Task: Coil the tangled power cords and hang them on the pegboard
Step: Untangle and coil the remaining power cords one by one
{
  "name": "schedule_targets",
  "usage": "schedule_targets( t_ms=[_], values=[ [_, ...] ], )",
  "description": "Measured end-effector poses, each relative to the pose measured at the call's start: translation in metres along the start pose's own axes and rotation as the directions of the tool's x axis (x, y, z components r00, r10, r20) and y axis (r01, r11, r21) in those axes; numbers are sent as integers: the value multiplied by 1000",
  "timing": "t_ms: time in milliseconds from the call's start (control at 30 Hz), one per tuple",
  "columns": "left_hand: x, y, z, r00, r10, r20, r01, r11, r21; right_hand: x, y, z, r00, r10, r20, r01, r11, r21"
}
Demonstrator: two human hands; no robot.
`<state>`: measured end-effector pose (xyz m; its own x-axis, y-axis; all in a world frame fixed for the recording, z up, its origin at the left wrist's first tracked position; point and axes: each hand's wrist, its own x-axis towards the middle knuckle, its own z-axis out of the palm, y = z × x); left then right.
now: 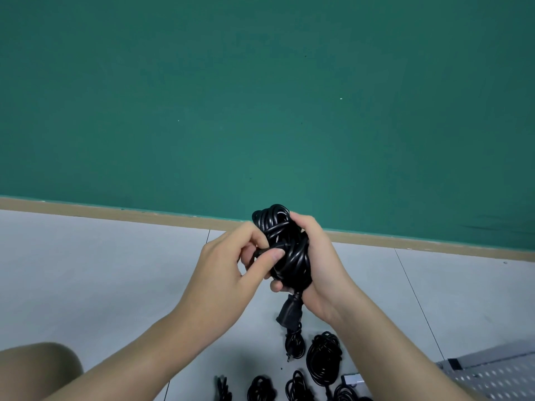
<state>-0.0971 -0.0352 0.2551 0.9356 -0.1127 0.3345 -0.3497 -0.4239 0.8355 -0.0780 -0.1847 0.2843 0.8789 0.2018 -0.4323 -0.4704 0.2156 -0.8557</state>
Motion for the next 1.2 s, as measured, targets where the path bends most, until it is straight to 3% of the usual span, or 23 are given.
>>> schedule_targets(
  t_ms=[133,267,433,533,633,933,1067,1200],
  values=[
    [-2,-3,-5,996,71,59,-76,994,78,-1,-4,-1,1000,-3,-14,4,998,68],
    [-7,-4,-6,994,46,101,-57,992,115,0,-6,-6,999,-23,-36,25,998,63],
    [-4,-4,-3,1000,-13,24,11,998,69,3,0,-5,1000,-27,-15,28,995,94],
    [-4,-4,-1,999,41,7,-41,999,2,3,2,-5,1000,-5,25,3,995,98],
    [-3,-7,1,993,109,-48,-107,993,42,3,3,-6,999,-23,38,22,999,39],
    [-1,-5,-1,995,-99,13,98,932,-348,0,5,-9,990,-140,19,141,988,-59],
    [-2,-4,-4,998,-67,18,69,936,-344,-1,6,-10,984,-171,42,173,983,-55],
    [-4,-4,-7,994,105,-13,-106,983,-147,-3,3,-11,987,-144,75,146,989,-31]
  ],
)
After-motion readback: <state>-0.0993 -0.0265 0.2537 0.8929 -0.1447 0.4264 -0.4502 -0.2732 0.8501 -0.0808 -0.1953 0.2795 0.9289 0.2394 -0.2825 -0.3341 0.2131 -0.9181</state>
